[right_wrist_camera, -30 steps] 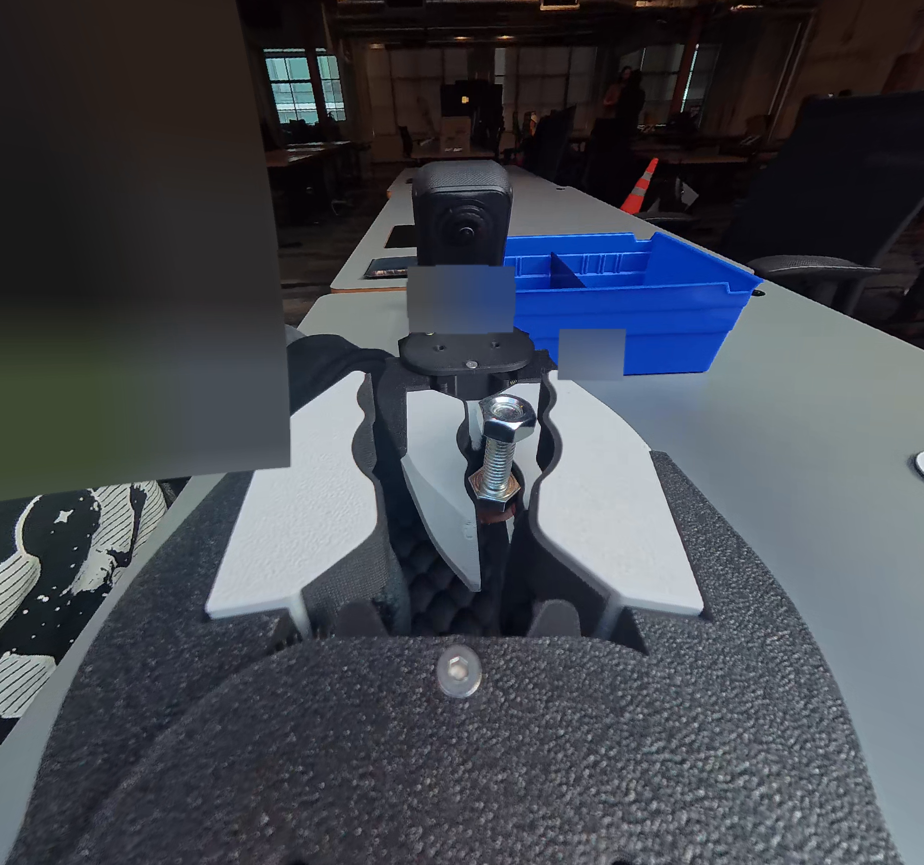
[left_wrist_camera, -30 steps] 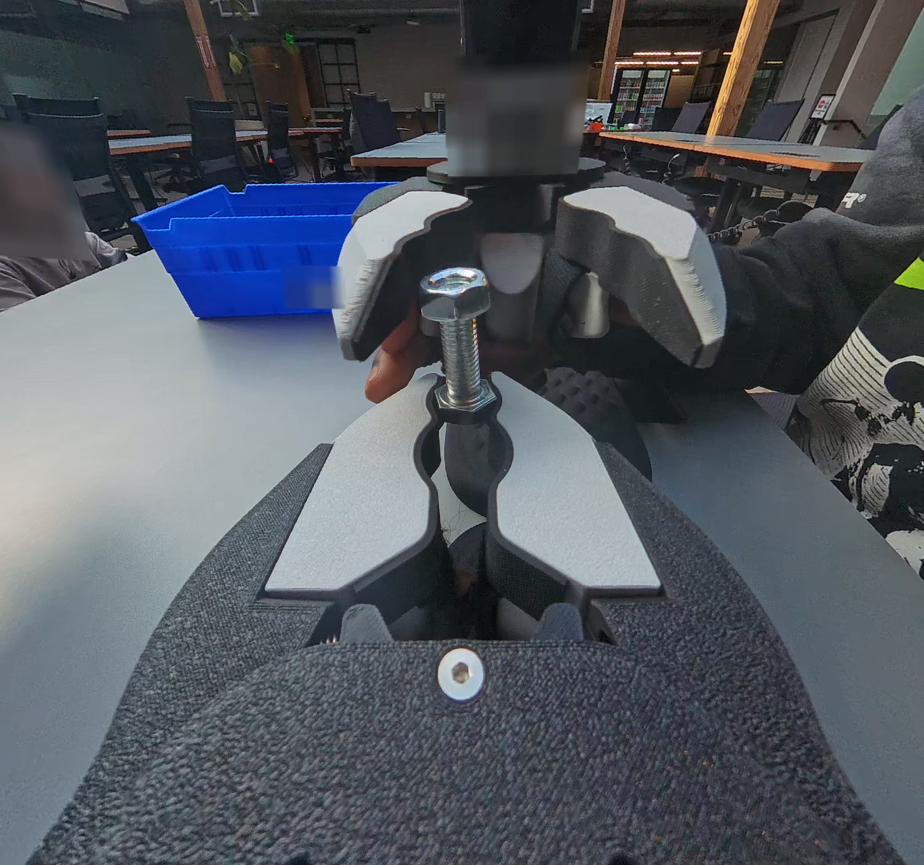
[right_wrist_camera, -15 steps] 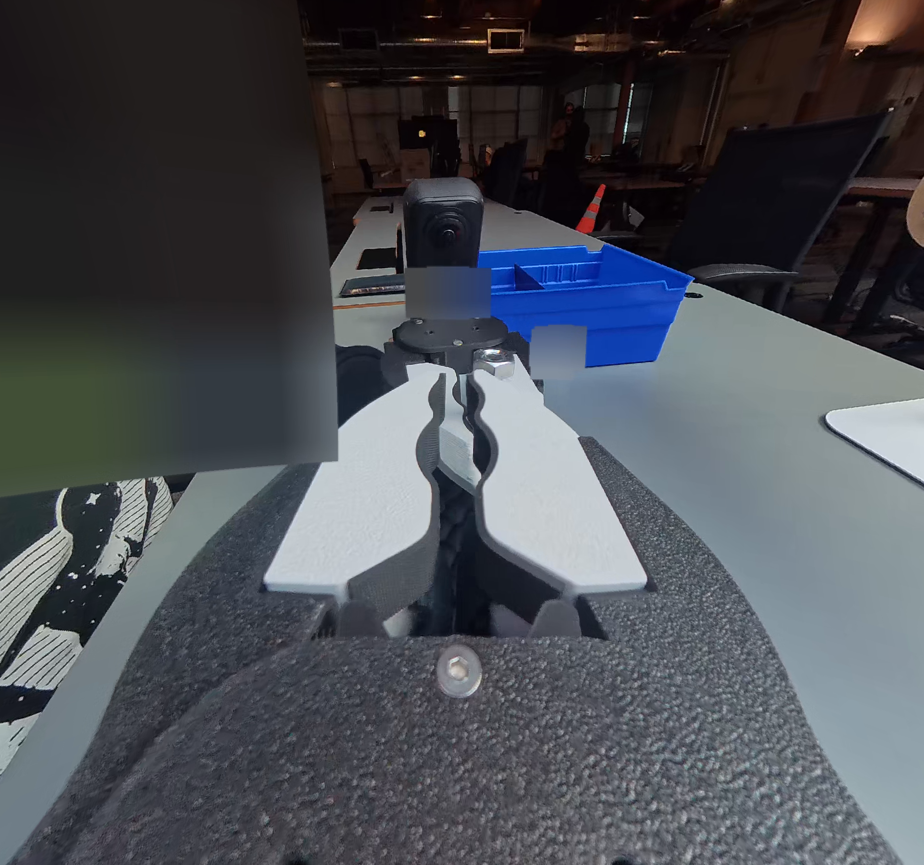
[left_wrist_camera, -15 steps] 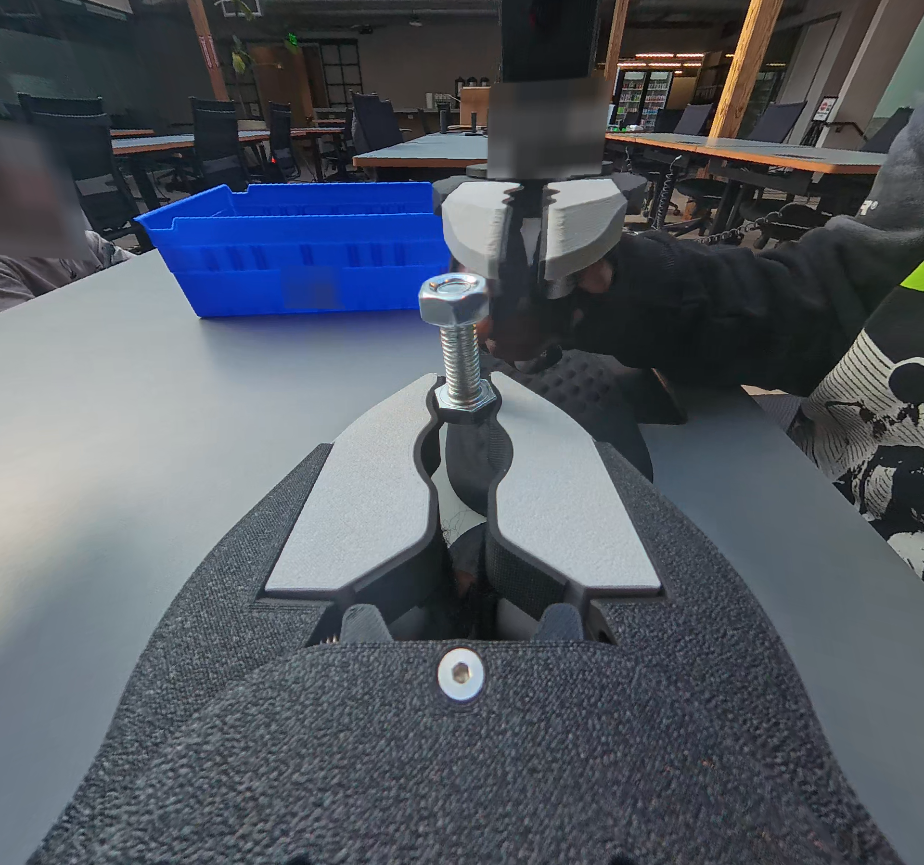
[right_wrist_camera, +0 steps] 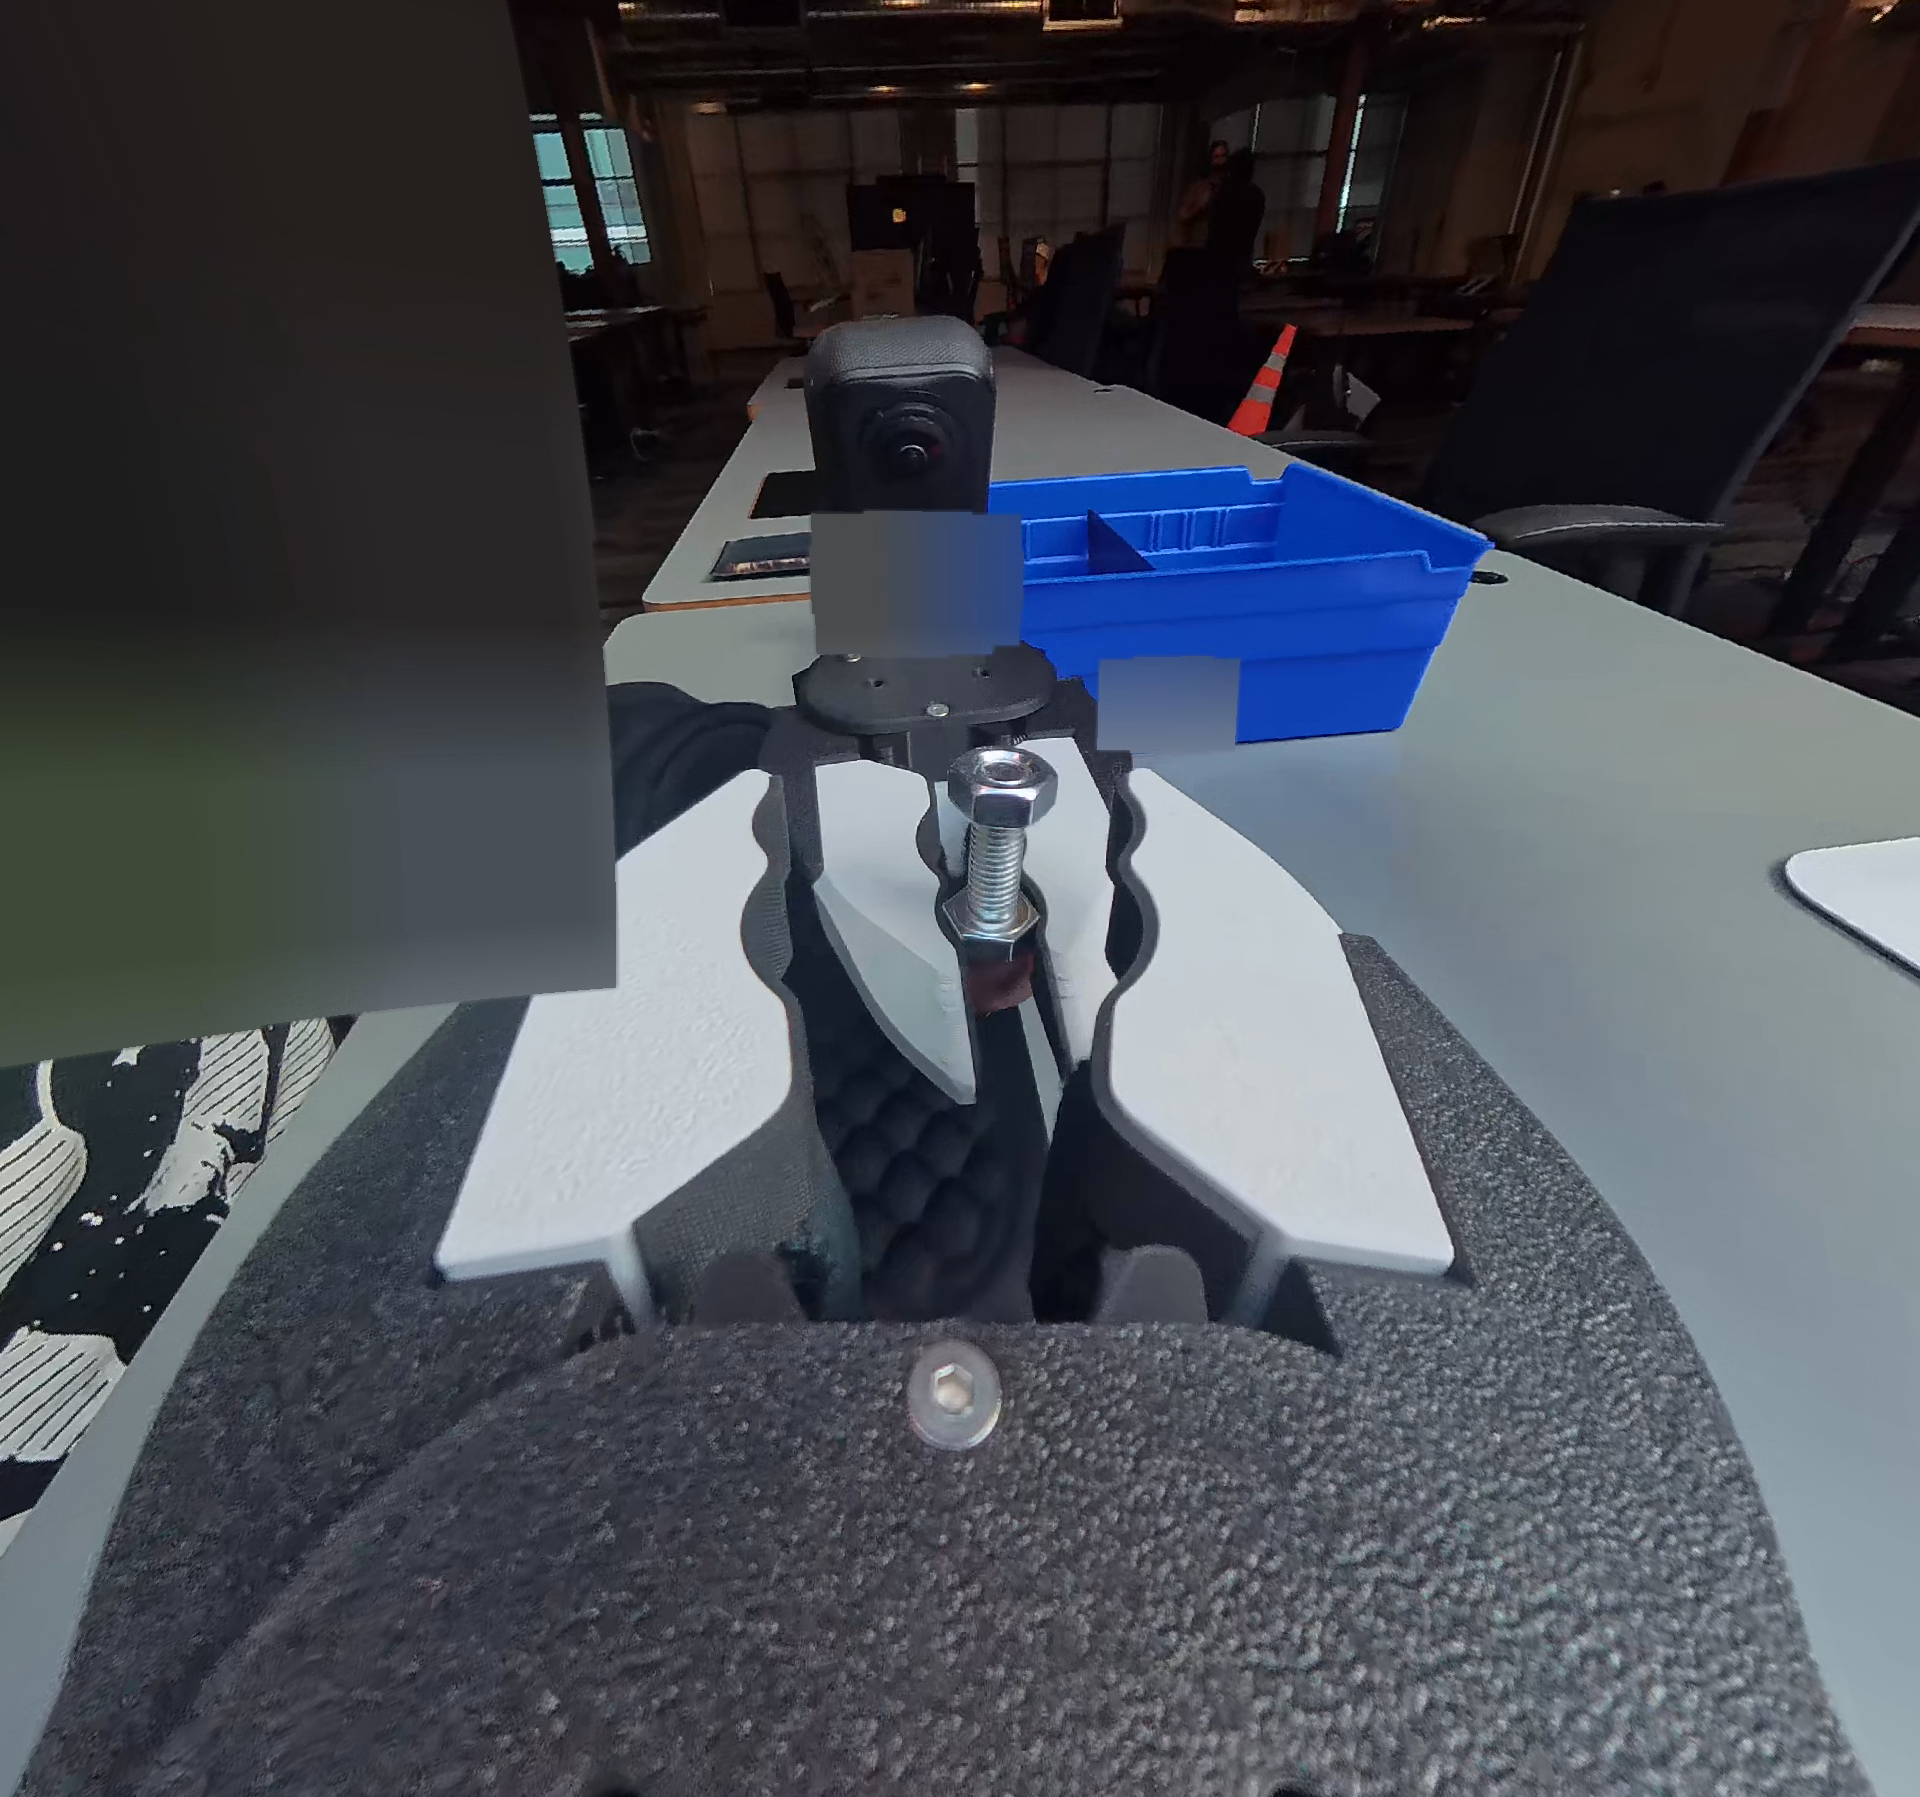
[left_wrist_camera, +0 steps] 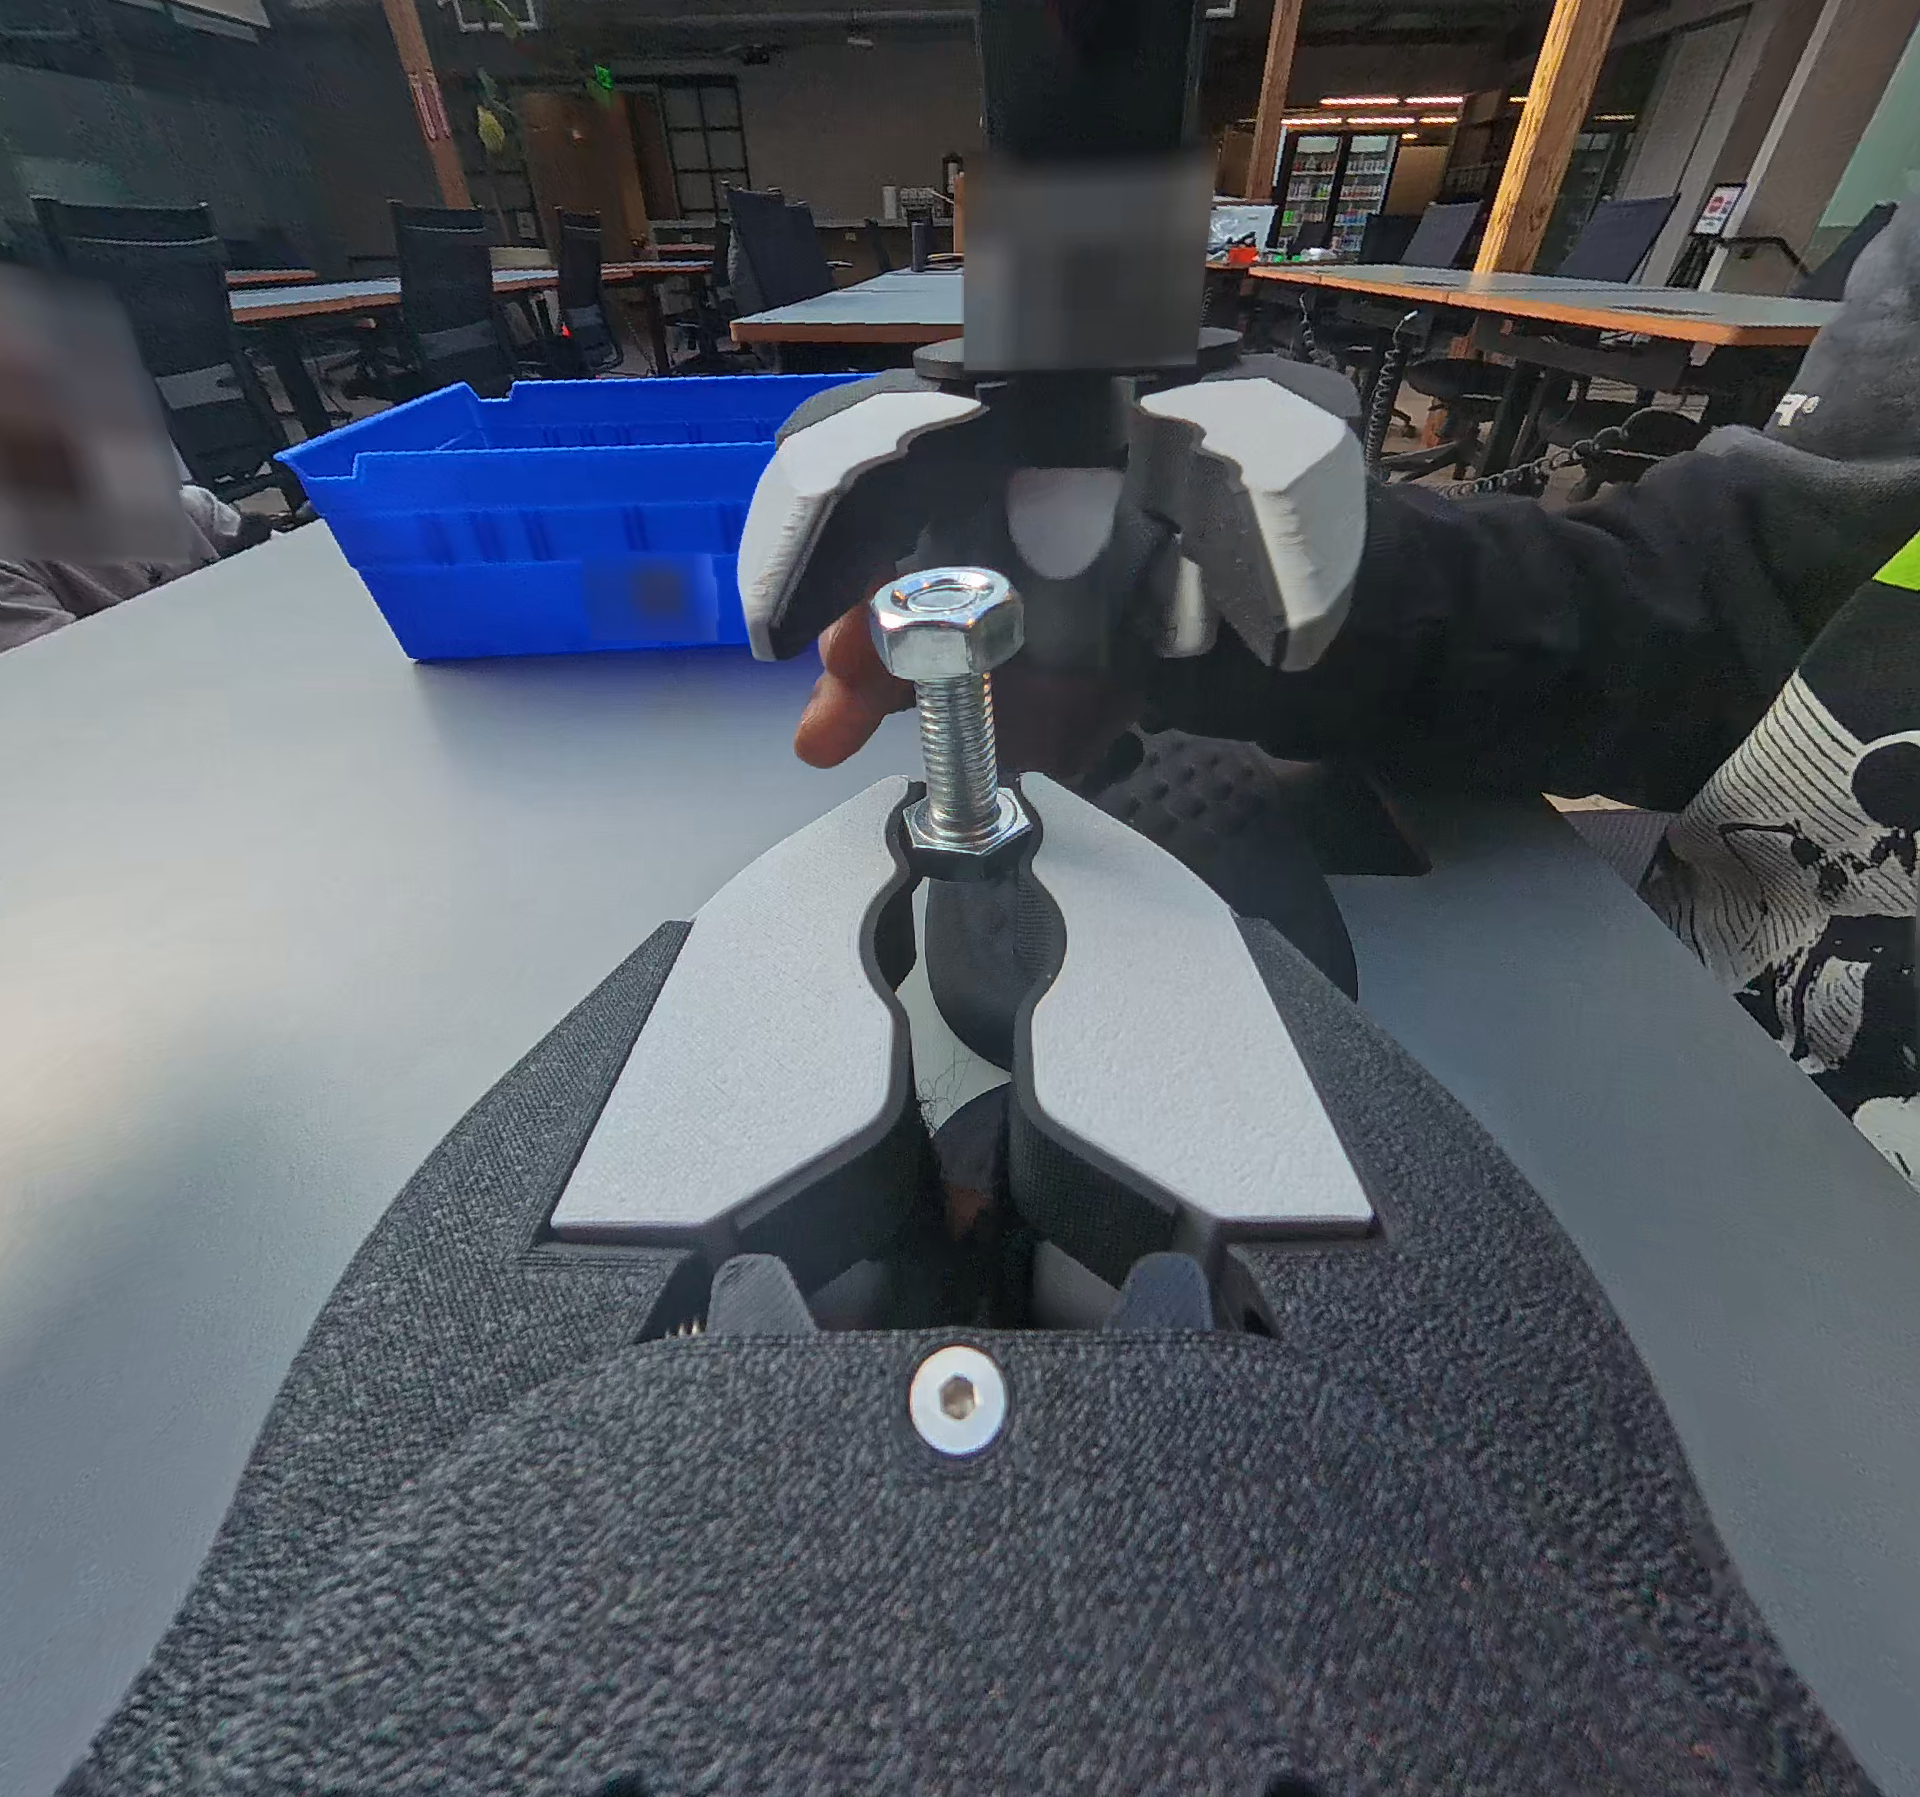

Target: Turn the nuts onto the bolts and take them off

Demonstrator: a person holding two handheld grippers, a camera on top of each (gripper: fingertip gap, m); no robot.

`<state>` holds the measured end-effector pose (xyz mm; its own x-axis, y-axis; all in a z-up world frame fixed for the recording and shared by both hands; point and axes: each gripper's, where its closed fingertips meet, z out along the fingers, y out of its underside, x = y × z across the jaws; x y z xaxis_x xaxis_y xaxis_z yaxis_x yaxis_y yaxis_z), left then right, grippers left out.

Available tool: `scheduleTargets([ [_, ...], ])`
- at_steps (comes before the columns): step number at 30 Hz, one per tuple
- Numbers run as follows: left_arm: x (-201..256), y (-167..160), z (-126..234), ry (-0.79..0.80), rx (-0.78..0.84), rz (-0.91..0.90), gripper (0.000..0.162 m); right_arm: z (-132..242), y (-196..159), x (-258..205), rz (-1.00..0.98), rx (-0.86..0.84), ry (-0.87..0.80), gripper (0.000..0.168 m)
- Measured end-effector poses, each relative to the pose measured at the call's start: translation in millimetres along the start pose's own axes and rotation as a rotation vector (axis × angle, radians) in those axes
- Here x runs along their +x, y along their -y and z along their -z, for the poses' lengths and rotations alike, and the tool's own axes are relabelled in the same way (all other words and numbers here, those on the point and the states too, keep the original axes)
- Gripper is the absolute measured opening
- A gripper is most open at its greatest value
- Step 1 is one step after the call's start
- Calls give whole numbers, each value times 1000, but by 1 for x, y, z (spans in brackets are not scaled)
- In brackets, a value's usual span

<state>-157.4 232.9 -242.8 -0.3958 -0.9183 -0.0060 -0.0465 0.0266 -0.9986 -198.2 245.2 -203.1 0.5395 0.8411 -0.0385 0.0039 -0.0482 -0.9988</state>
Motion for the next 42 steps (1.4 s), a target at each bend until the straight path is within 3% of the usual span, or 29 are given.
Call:
scheduleTargets([
  [5,0,0,0,-1,-2,0,14,-18,-3,-7,23,-47,54,65],
  [11,0,0,0,-1,2,2,14,-15,-5,-7,59,-70,26,55],
  [15,0,0,0,0,4,2,14,1,-4,-1,44,-49,-25,39],
  [18,-1,1,1,5,7,5,14,14,-3,0,35,-24,-47,12],
  [21,-1,1,1,5,7,5,14,26,6,-1,21,42,-54,5],
  [28,-1,0,0,5,3,1,14,30,7,3,20,46,-68,13],
  [32,0,0,0,3,2,-1,14,20,5,5,8,39,-58,43],
  [35,0,0,0,2,2,-1,14,8,2,3,8,21,-28,56],
  [42,0,0,0,1,-1,-1,14,-16,-3,-4,24,-36,45,62],
])
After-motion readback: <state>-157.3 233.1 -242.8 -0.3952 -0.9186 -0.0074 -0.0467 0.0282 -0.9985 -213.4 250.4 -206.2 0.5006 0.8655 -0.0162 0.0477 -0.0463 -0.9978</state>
